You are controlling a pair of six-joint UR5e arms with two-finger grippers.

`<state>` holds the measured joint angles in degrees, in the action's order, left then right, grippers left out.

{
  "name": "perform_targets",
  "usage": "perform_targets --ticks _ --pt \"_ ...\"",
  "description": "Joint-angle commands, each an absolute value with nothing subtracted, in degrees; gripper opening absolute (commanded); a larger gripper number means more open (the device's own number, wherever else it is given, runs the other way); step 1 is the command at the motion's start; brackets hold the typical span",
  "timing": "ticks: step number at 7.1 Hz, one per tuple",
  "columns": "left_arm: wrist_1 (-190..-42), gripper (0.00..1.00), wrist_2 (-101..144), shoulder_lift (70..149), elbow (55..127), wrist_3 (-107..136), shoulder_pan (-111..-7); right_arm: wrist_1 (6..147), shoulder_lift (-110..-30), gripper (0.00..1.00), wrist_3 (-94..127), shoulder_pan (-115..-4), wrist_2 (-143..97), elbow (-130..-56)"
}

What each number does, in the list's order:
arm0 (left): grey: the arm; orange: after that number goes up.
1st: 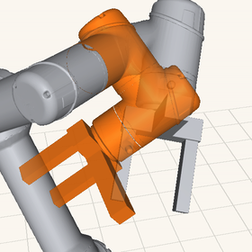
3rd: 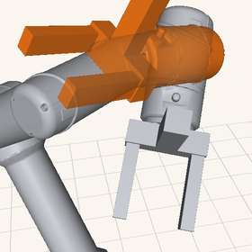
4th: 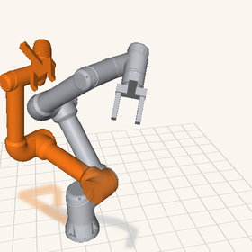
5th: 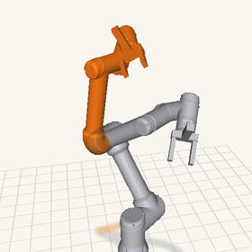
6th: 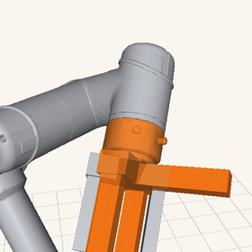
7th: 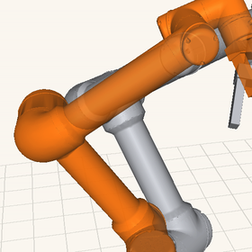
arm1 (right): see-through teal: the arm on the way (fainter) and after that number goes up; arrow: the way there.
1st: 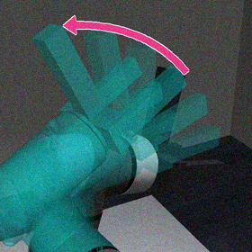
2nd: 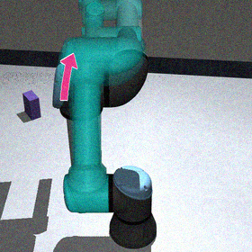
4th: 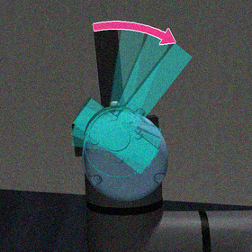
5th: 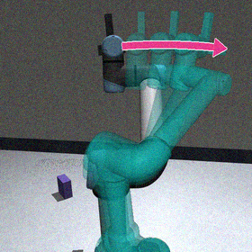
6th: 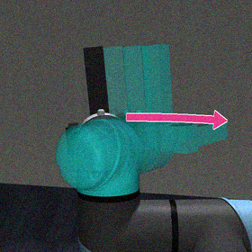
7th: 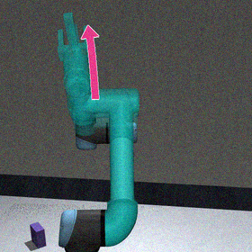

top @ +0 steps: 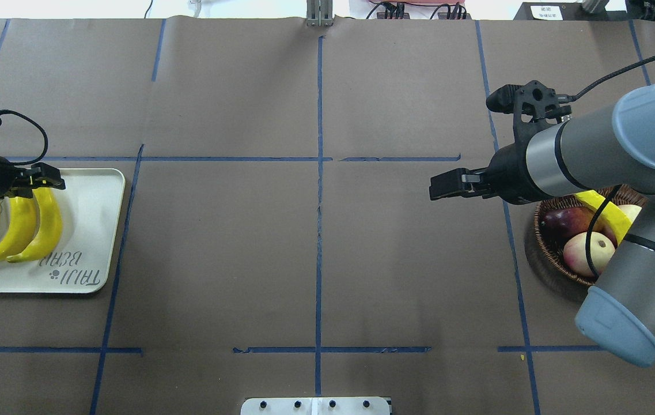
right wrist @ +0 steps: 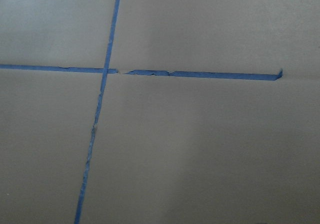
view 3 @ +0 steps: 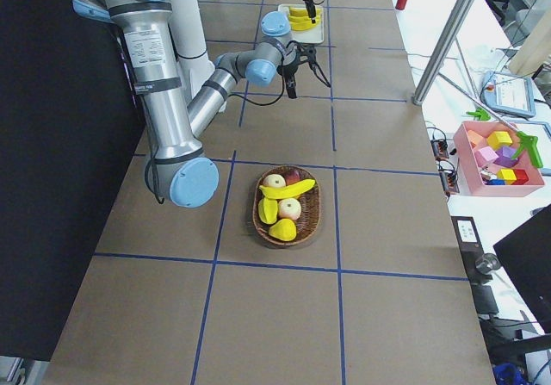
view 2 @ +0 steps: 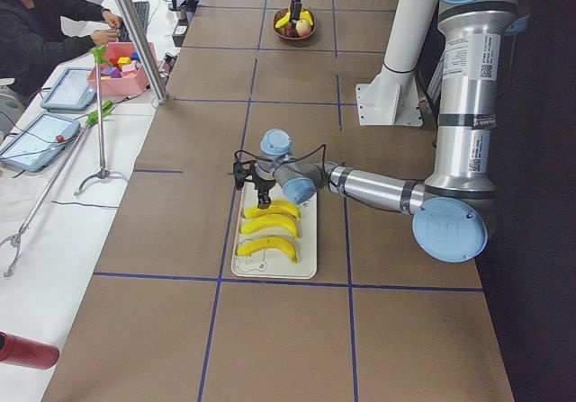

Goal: Transfer all bananas from basket to plate

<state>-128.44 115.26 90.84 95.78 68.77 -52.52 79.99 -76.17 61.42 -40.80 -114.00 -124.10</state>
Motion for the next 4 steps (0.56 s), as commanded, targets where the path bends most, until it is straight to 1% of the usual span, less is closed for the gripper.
perform_targets --ticks 1,3,4 --pt "-126.7 0.99 118.1 91.5 97.5 68.6 -52.7 79.5 -80.3 1.0 59.7 -41.2 -114.3 -124.1" --pt "-124.1 0.99 122.5 91.8 100.4 68.6 -54.6 78.3 -90.0 1.0 48.7 -43.3 -114.9 -126.2" --pt "-118.9 0.99 122.4 93.8 103.2 68.7 -54.5 78.0 -93.0 1.0 43.4 -47.1 -117.1 -126.2"
